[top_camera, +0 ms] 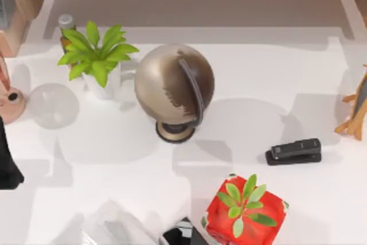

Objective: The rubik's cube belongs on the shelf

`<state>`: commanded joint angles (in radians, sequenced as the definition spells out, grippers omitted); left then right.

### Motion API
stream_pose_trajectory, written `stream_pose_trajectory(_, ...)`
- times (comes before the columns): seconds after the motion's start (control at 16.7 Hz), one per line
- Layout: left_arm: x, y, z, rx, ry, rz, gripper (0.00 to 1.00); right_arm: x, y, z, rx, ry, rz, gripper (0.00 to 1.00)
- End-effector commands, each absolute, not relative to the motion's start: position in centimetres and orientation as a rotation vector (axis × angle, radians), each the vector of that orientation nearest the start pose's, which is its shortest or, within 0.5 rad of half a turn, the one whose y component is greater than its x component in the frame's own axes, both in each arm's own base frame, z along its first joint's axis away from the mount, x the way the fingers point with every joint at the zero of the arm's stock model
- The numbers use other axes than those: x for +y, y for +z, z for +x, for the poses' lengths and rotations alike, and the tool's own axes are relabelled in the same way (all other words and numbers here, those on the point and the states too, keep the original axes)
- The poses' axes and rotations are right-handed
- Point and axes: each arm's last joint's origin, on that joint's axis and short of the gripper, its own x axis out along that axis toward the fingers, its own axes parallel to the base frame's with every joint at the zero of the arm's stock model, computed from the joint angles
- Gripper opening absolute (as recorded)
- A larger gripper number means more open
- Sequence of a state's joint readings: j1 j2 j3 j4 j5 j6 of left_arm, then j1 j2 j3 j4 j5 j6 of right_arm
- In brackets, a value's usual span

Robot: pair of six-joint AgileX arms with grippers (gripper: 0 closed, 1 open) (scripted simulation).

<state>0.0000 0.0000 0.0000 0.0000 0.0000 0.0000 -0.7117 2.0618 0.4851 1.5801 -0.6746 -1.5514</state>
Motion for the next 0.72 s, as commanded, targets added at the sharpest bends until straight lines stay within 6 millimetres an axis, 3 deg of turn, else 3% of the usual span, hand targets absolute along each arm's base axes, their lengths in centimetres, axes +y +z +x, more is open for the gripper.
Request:
stream_pose_trajectory(0.6, -0.12, 16.0, 10.57, 0.0, 0.0, 0.0, 1.0, -17.96, 8.65, 24.06, 0.016, -0.006, -1.564, 0.98)
stream_pose_trajectory(0.72, -0.12, 16.0, 10.57, 0.0, 0.0, 0.0, 1.0, -17.96, 8.65, 24.06, 0.016, -0.006, -1.564, 1.0)
